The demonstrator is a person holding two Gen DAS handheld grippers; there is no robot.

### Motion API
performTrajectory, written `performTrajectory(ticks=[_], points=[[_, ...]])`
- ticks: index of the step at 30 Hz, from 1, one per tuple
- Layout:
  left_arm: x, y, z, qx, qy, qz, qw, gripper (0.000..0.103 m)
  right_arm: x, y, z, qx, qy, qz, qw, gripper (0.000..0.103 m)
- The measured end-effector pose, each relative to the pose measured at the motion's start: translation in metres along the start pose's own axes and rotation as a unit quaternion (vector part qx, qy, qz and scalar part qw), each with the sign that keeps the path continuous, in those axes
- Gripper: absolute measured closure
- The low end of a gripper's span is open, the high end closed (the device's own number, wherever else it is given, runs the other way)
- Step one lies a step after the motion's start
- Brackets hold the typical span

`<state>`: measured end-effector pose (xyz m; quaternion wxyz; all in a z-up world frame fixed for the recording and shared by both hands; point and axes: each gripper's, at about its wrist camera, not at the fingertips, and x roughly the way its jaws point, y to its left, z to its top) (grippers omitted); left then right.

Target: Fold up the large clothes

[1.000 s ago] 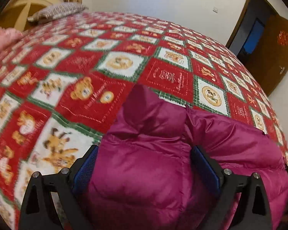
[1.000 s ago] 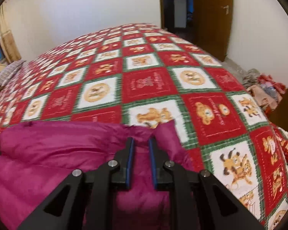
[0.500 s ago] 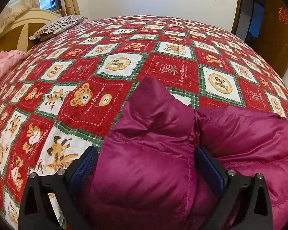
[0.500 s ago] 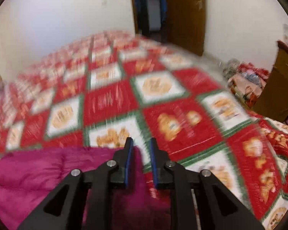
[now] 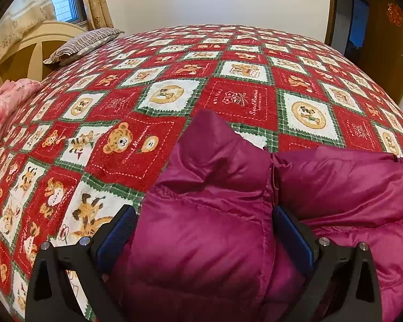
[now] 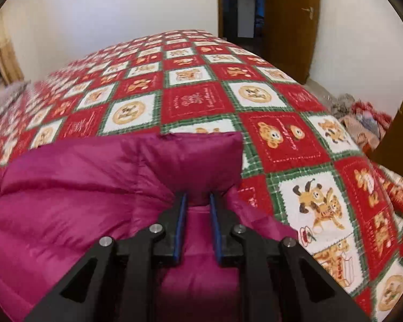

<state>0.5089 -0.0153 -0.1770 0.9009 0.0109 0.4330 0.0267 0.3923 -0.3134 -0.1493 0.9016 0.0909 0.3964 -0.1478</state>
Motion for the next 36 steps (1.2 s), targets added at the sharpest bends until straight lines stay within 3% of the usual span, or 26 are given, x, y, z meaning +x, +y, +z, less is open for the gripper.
performTrajectory(ticks=[15,17,19,21,26,31,36], points=[[0.005,0.006,0.0,-0.016,0.014,-0.022,0.9995,0.001,0.007,0.003,0.007,-0.011,-0.003,-0.047,0.999,0.081],[0.006,0.009,0.001,-0.017,0.022,-0.033,0.9991,0.001,0.0,0.005,0.011,-0.022,0.01,-0.05,0.998,0.081],[0.002,0.012,0.002,-0.003,0.039,-0.053,0.9978,0.001,-0.018,0.007,0.01,-0.022,-0.012,-0.049,0.998,0.081],[-0.014,0.019,0.0,0.014,0.038,-0.062,0.9973,0.001,-0.05,0.013,0.005,-0.032,-0.053,-0.04,0.997,0.081],[-0.069,0.052,-0.023,0.014,-0.01,-0.06,0.9981,0.001,-0.104,0.046,-0.017,-0.072,-0.098,0.004,0.993,0.081],[-0.097,0.083,-0.051,-0.035,-0.021,-0.08,0.996,0.001,-0.119,0.09,-0.052,-0.086,-0.09,0.08,0.989,0.081],[-0.114,0.092,-0.073,-0.069,-0.041,-0.086,0.993,0.001,-0.119,0.123,-0.076,-0.091,-0.083,0.113,0.986,0.081]])
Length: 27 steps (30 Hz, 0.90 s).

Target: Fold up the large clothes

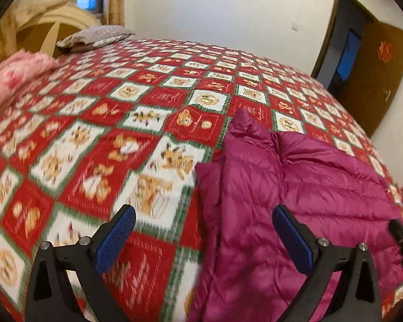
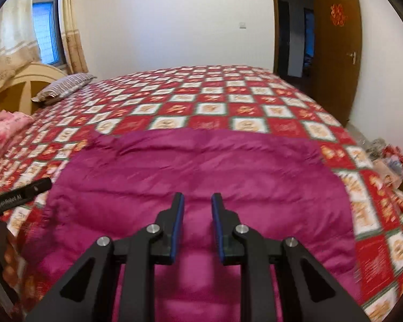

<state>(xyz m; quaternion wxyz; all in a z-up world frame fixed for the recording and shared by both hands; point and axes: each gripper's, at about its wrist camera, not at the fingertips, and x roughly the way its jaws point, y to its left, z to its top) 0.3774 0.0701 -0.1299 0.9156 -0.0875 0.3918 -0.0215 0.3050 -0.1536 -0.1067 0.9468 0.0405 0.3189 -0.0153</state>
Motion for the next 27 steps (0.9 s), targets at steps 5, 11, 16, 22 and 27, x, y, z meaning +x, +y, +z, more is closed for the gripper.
performTrajectory(ticks=[5,11,16,22,27], points=[[0.006,0.005,-0.024,-0.046,0.016,-0.02,0.9986,0.001,0.013,0.021,-0.011,0.007,0.014,0.015,1.0,0.081],[0.024,0.0,-0.04,-0.058,0.032,-0.023,0.9975,0.001,0.039,0.024,-0.032,0.01,0.036,0.004,0.999,0.081],[0.023,-0.008,-0.046,-0.071,0.02,-0.06,0.9955,0.001,0.043,0.019,-0.035,0.023,0.042,0.014,0.999,0.081],[0.018,-0.018,-0.048,-0.11,0.001,-0.133,0.9851,0.001,0.045,0.014,-0.038,0.038,0.042,0.032,0.998,0.081],[0.014,-0.026,-0.042,-0.132,-0.007,-0.162,0.978,0.033,0.045,0.007,-0.04,0.056,0.047,0.05,0.996,0.081]])
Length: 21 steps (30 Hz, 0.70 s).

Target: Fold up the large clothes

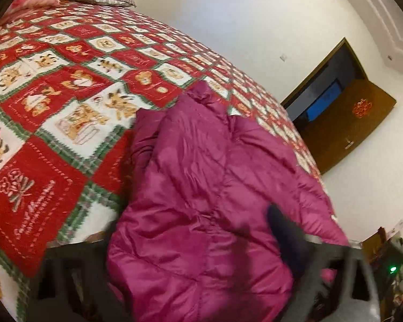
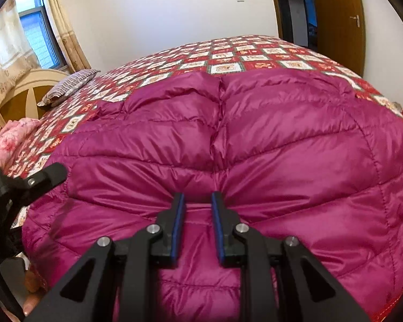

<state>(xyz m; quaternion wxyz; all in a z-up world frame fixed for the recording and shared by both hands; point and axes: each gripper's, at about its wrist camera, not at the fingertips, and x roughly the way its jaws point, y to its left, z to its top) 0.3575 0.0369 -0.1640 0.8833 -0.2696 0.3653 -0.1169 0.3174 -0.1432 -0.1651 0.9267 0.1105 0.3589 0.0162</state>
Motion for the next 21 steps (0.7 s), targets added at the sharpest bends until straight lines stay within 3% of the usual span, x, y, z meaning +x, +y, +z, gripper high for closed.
performTrajectory(ticks=[1,4,8,15,21], points=[[-0.001,-0.007,0.001,0.013,0.0,-0.002,0.9999,0.048,0.0,0.0,0.0,0.002,0.0,0.001,1.0,0.081],[-0.007,-0.027,0.006,0.049,-0.006,-0.009,0.9987,0.069,0.0,-0.002,0.0,0.008,0.002,0.005,1.0,0.081],[-0.017,-0.047,0.013,0.071,-0.016,-0.027,0.997,0.079,0.0,-0.008,0.001,0.026,0.007,0.021,0.999,0.081],[-0.035,-0.082,0.016,0.117,-0.029,-0.065,0.9906,0.085,-0.003,-0.017,-0.001,0.08,0.014,0.058,0.995,0.081],[-0.058,-0.113,0.01,0.173,-0.037,-0.086,0.9804,0.088,-0.004,-0.01,-0.01,0.14,0.037,0.123,0.982,0.081]])
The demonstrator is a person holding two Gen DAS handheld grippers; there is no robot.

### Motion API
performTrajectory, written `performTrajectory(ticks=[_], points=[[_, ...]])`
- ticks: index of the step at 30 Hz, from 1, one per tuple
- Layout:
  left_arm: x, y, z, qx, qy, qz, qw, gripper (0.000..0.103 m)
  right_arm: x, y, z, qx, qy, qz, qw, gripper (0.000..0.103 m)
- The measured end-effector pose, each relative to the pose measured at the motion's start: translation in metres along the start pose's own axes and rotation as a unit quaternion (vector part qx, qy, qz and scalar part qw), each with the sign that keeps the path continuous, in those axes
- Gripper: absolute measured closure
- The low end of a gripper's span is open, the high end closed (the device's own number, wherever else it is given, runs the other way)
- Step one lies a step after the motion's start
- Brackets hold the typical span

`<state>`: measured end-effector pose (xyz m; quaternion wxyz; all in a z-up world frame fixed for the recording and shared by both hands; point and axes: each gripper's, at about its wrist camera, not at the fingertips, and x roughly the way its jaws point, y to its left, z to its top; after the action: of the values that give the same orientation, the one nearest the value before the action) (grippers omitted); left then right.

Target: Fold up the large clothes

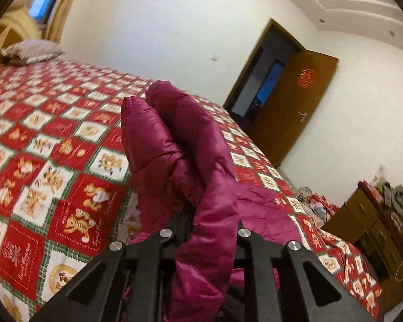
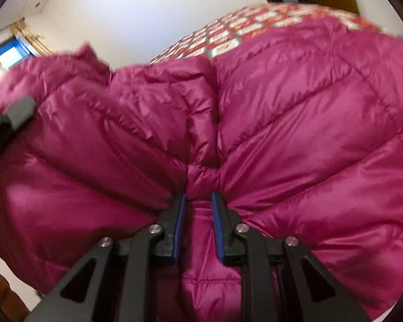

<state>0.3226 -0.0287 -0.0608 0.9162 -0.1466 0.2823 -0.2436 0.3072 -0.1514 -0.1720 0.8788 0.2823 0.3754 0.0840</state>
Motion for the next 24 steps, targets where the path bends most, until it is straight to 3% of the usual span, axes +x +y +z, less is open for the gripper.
performTrajectory(ticks=[8,12,15,20,24], points=[[-0.004,-0.018,0.0,0.077,0.007,0.039,0.9962,0.088,0.019,0.037,-0.028,0.037,0.072,0.141,0.987,0.081],[0.001,-0.028,-0.003,0.107,0.016,0.044,0.9932,0.088,0.003,0.03,-0.025,0.033,0.065,0.153,0.986,0.081],[0.01,-0.04,-0.009,0.124,0.024,0.043,0.9911,0.088,-0.031,0.01,-0.019,0.035,0.025,0.143,0.989,0.081],[0.032,-0.069,-0.029,0.161,0.048,0.033,0.9852,0.088,-0.086,-0.041,-0.007,0.05,-0.044,0.074,0.995,0.079],[0.052,-0.09,-0.048,0.186,0.074,0.019,0.9797,0.088,-0.113,-0.077,-0.002,0.075,-0.074,0.038,0.994,0.079]])
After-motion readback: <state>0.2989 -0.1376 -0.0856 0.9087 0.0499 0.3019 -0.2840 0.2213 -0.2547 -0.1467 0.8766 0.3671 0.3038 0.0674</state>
